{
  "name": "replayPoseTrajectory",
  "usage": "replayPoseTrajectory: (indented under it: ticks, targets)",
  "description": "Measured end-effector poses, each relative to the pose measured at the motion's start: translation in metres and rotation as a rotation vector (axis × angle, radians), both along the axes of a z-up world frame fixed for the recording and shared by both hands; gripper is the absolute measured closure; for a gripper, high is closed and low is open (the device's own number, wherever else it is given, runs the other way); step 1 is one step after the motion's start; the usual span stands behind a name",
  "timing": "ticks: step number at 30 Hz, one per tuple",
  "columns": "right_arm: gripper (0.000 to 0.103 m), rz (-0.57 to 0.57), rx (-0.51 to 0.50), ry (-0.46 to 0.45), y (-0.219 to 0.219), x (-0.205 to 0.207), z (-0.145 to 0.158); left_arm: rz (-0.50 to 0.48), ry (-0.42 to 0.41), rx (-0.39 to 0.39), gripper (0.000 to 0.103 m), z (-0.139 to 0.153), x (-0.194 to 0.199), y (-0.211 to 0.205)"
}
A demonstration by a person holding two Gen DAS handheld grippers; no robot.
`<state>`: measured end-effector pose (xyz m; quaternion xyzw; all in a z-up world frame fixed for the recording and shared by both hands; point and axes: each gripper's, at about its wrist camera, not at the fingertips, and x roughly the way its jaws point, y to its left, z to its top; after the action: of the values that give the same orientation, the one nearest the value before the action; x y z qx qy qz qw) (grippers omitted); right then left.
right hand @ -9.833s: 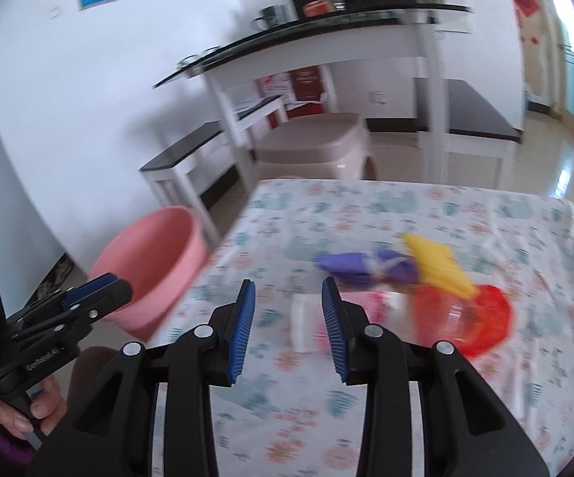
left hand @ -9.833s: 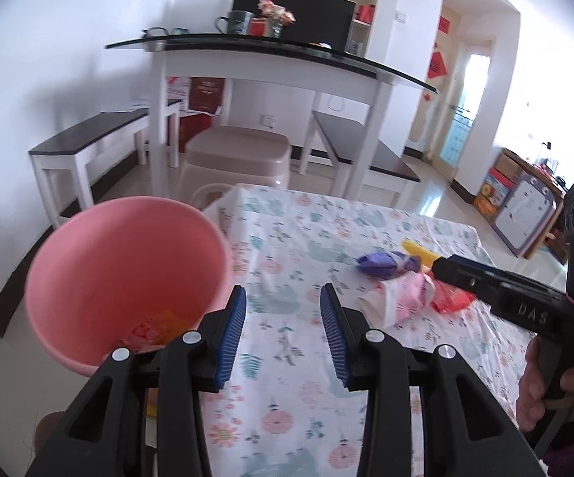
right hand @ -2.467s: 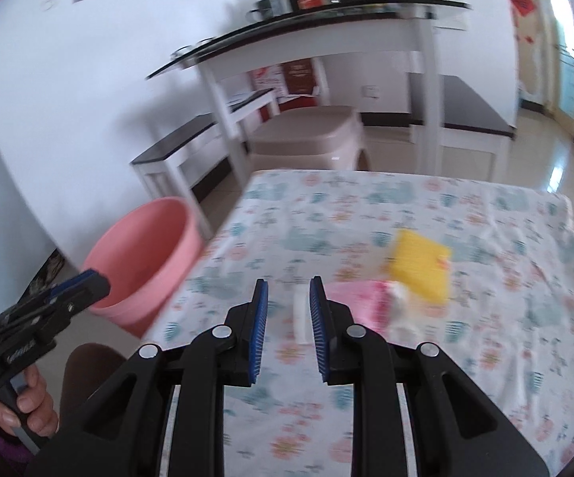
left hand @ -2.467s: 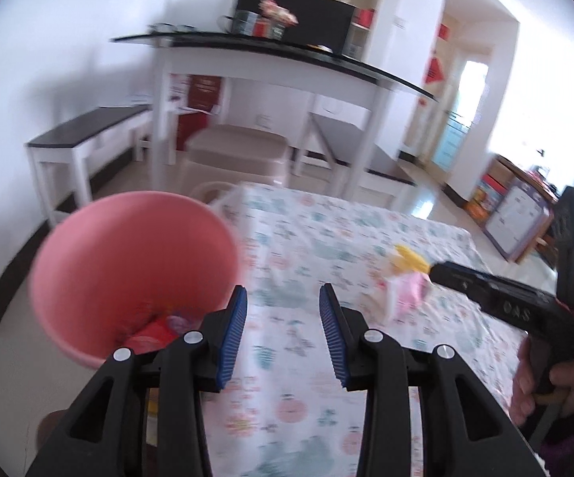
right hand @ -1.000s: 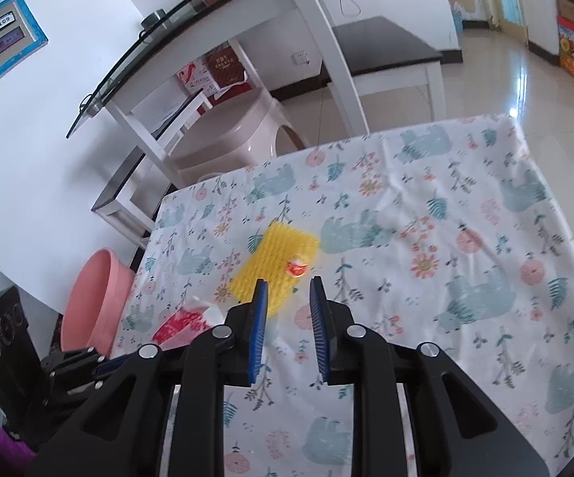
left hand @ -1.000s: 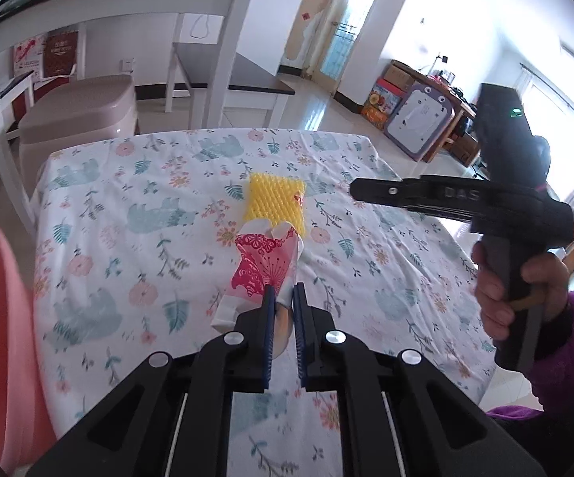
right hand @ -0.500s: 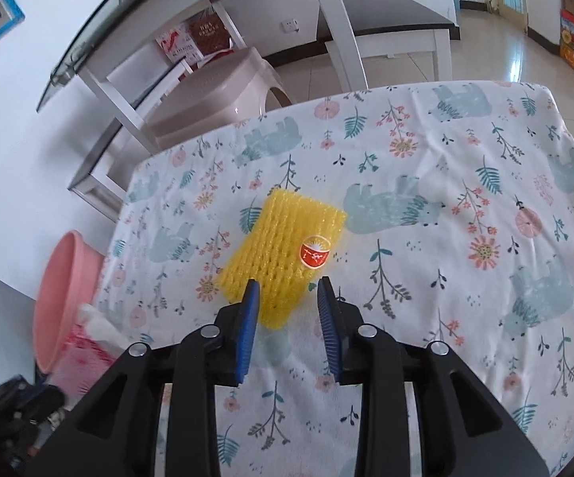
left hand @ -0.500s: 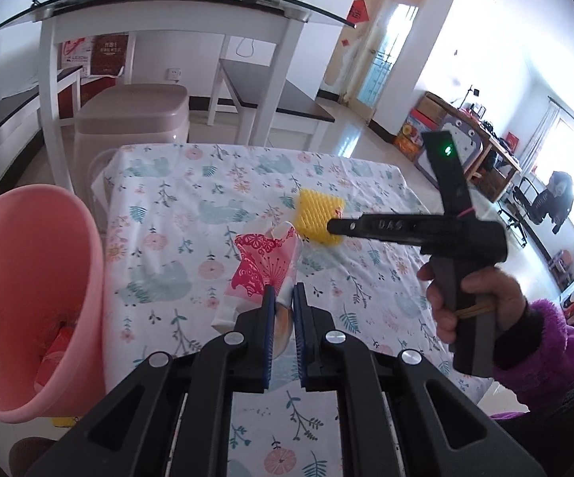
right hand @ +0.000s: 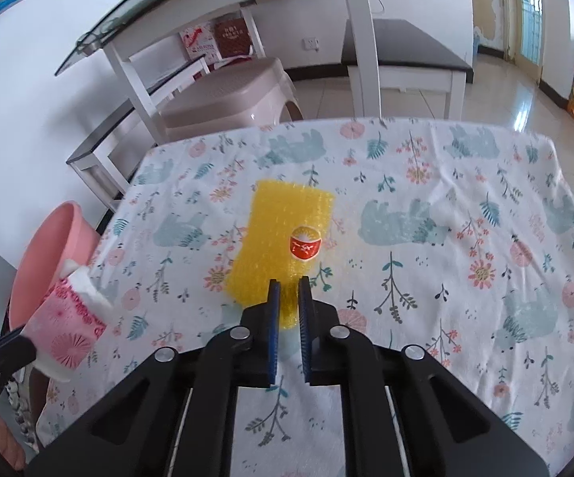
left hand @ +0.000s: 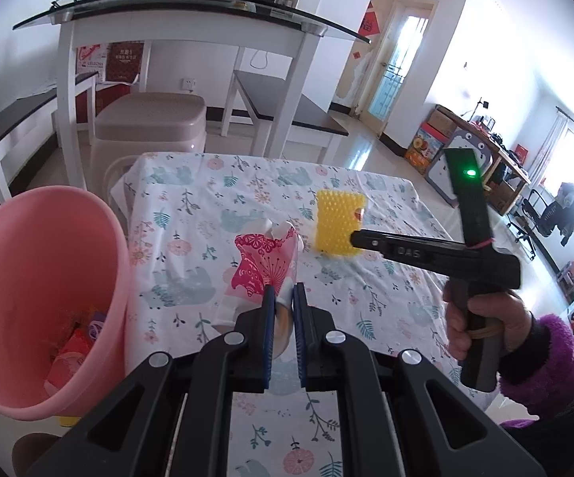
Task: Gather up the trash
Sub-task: 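Grasp the pink paper wrapper with the left tool while the right tool reaches the yellow foam net, then grasp the yellow foam net with the right tool and lift it, then carry the pink wrapper and yellow foam net over the pink bucket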
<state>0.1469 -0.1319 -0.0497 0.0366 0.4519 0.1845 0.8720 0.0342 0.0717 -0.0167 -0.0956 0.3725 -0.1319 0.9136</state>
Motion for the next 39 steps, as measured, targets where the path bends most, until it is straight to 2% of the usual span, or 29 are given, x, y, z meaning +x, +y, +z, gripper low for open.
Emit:
replayPoseTrajectory:
  ticks: [9,23,32,39]
  targets:
    - [0.094,0.106,-0.004,-0.09,0.022,-0.029,0.039,0.107,-0.046,-0.005,0.095,0.01,-0.005,0.019]
    - [0.094,0.361,-0.005,-0.16,0.11,-0.048,0.076,0.367,-0.083,-0.01,0.095,0.022,-0.032,0.083]
    - [0.094,0.498,-0.027,-0.172,0.174,-0.057,0.081,0.496,-0.063,0.001,0.095,0.015,-0.043,0.118]
    - [0.094,0.563,-0.047,-0.172,0.209,-0.062,0.079,0.57,-0.034,0.011,0.095,0.005,-0.047,0.137]
